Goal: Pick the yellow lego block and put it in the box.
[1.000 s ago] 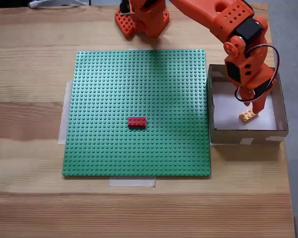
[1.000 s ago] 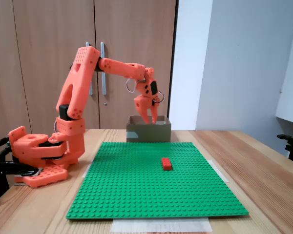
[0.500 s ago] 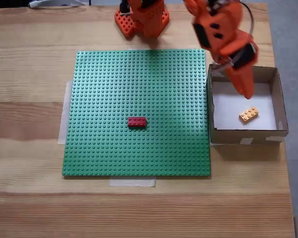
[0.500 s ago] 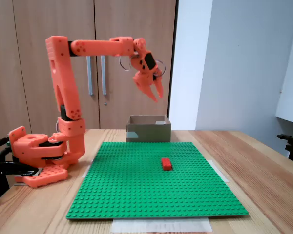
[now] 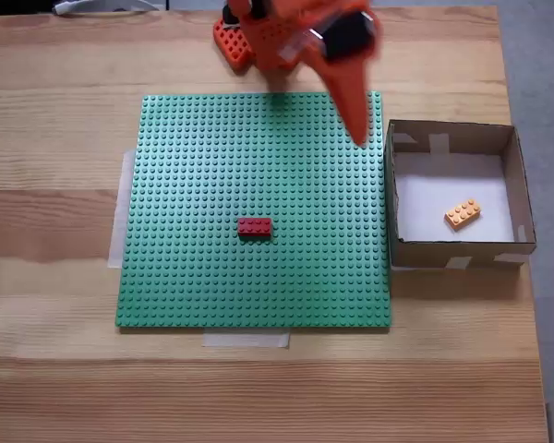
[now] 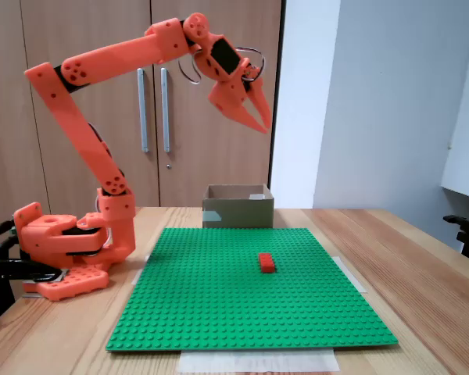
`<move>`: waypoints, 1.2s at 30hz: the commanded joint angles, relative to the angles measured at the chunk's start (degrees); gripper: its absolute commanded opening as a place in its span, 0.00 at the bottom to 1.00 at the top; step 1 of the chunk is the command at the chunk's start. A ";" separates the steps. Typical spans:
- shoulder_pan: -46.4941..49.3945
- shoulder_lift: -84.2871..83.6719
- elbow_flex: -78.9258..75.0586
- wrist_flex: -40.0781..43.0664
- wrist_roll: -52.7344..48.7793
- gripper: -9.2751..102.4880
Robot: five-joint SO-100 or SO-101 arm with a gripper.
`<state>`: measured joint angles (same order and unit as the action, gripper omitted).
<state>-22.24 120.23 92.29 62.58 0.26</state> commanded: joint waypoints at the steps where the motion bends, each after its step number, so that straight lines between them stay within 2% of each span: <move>1: 3.16 3.87 -0.18 0.35 -1.41 0.07; 14: 14.77 15.82 12.39 -9.32 -2.02 0.07; 27: 20.21 28.04 30.59 -20.30 -2.11 0.07; 36: 21.09 36.30 38.50 -21.80 0.00 0.07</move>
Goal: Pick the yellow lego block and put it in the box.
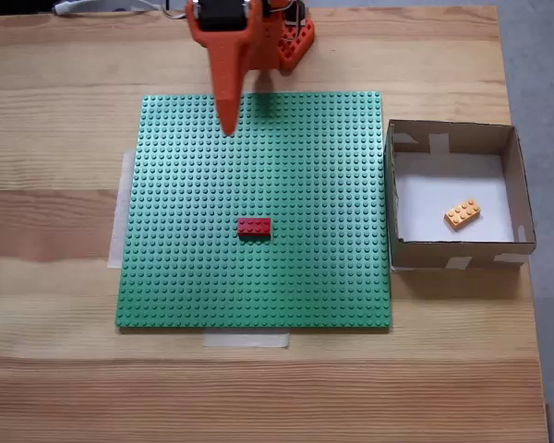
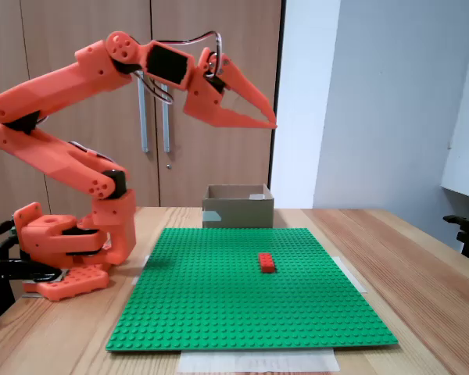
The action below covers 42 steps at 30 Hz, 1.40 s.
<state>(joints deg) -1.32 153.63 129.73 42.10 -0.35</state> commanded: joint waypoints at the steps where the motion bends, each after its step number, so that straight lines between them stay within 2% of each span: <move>1: 0.35 3.96 2.11 -1.67 0.79 0.07; 20: 0.70 21.01 25.84 -0.44 -0.53 0.07; 31: 0.88 24.61 35.95 0.44 -0.53 0.07; 42: 0.44 27.07 44.30 -2.64 -0.70 0.07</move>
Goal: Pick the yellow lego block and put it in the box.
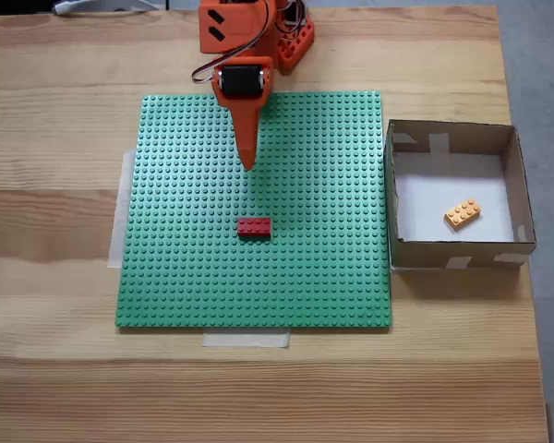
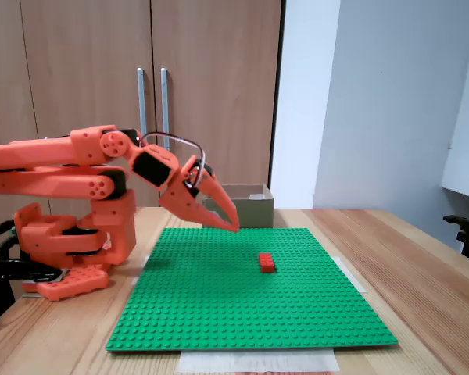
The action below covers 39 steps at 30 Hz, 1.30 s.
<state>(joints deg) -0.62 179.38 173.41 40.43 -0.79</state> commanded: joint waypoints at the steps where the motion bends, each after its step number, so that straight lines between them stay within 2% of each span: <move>1: -0.18 1.67 1.49 -1.23 -0.35 0.07; 16: 0.35 5.45 8.61 -1.49 -1.85 0.07; 39: 1.05 7.56 9.14 3.16 -1.93 0.07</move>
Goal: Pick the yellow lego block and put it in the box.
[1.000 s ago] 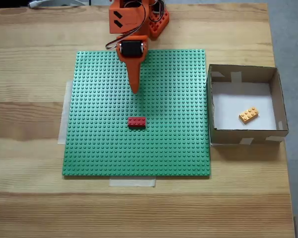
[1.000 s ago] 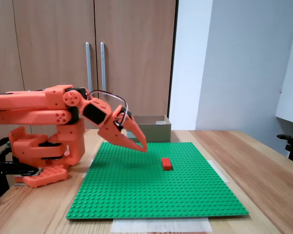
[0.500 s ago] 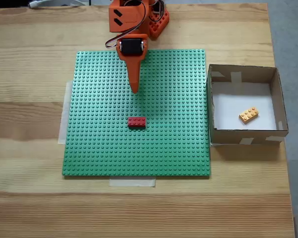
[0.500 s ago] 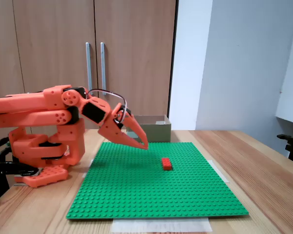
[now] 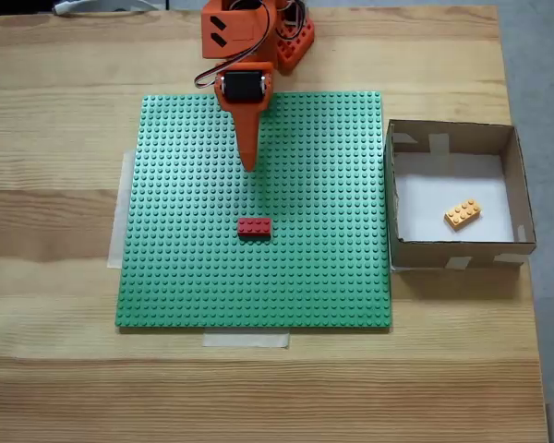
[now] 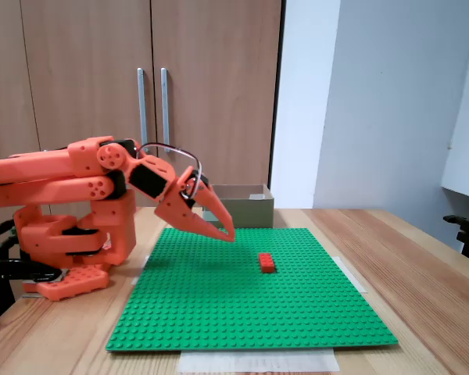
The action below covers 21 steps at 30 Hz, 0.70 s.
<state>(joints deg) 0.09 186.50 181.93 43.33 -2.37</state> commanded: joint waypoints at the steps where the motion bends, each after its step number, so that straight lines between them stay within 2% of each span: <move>1: 0.44 0.44 0.62 0.44 -0.35 0.07; 21: 0.44 0.44 0.70 1.32 -0.70 0.07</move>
<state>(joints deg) 0.09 186.50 182.46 44.38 -2.64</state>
